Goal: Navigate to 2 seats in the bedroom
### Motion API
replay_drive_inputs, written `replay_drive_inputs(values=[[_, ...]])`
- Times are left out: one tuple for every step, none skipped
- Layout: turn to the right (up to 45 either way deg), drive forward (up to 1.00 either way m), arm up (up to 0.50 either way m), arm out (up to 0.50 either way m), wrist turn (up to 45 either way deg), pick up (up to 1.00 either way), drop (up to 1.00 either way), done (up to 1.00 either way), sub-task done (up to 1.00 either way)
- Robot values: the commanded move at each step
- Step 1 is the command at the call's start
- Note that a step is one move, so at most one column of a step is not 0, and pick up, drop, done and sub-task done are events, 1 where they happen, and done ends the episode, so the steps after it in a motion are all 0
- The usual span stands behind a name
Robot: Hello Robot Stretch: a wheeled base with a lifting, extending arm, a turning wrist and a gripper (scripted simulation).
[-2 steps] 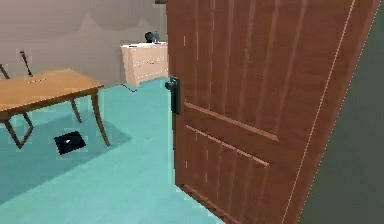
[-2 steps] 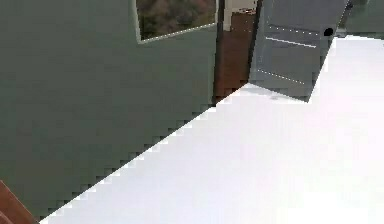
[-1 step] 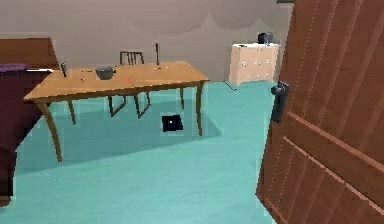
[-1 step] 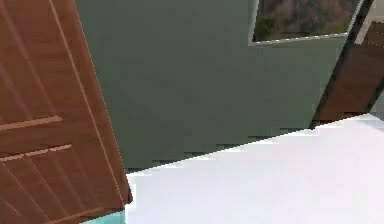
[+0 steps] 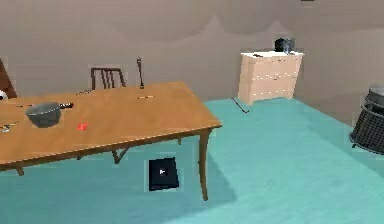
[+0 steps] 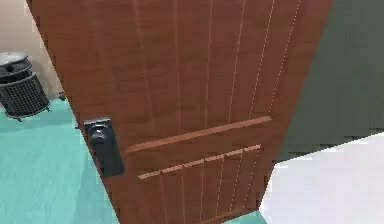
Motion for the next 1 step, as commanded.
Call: replay_drive_inputs(values=[[0.0, 0.55, 0.00, 0.00, 0.0, 0.00, 0.00, 0.00, 0.00]])
